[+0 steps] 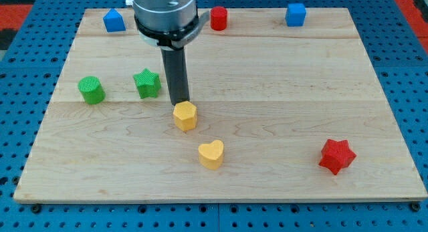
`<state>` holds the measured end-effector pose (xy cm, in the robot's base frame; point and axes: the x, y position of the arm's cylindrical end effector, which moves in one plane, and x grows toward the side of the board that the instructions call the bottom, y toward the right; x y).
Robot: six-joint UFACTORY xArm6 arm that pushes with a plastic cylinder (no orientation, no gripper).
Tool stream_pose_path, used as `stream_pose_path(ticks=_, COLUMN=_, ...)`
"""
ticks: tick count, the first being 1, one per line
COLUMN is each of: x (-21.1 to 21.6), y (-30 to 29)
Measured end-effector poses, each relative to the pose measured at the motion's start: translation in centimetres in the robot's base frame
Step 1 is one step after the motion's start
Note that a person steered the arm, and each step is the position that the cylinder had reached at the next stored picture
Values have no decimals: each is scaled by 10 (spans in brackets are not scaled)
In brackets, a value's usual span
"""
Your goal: Slide yellow hexagon to bottom left
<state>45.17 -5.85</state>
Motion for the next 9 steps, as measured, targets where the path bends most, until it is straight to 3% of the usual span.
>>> stream_pose_path(ticks=2, x=12, y=54)
stream_pose_path(ticks=4, x=33, y=-83)
stream_pose_path(ticks=5, x=2, y=-32)
stream_pose_path(ticks=6, x=22, y=11)
stream_pose_path(ticks=7, x=50, y=-10)
stream_pose_path(ticks=8, x=50, y=-96)
stream_pose_path(ticks=9, x=55, y=-143)
